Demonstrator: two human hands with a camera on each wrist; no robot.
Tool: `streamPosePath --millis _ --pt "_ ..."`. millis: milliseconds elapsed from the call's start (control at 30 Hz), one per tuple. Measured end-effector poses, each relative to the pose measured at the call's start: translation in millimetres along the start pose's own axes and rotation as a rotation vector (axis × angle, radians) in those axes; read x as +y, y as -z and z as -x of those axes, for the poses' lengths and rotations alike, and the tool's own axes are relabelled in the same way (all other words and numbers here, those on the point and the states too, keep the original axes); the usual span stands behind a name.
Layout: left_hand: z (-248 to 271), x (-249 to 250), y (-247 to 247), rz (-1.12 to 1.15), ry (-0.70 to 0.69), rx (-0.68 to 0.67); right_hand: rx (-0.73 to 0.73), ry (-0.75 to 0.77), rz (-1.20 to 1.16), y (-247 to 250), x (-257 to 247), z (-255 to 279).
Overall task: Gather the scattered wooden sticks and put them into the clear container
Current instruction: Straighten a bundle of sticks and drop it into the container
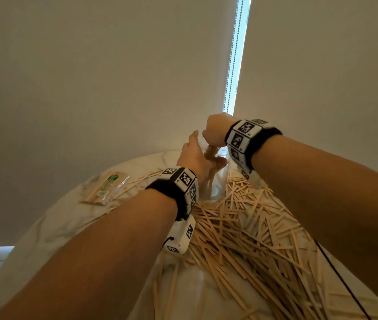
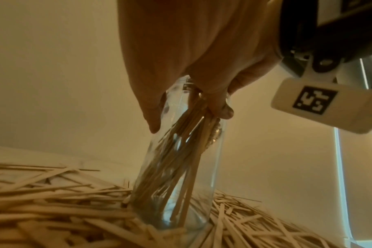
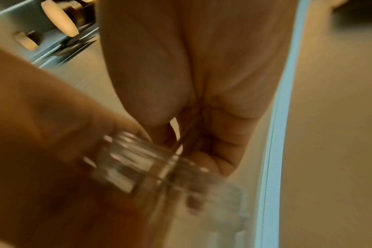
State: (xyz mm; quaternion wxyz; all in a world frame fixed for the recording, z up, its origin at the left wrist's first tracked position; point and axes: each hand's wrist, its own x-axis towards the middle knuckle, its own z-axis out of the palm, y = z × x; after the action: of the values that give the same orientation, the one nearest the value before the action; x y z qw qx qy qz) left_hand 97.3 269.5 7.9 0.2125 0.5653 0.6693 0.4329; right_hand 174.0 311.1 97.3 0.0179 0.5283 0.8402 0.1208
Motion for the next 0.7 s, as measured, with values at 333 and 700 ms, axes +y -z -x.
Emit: streamPosePath --millis 333,700 --pt "9.1 -1.6 9.4 0.073 0.059 -0.072 0.266 -0.050 -0.399 7.1 14.1 42.3" --pt "65.3 -54.3 78.8 -0.671 0.213 -0.215 -0.339 -0.039 -0.209 -51.3 7.4 184.3"
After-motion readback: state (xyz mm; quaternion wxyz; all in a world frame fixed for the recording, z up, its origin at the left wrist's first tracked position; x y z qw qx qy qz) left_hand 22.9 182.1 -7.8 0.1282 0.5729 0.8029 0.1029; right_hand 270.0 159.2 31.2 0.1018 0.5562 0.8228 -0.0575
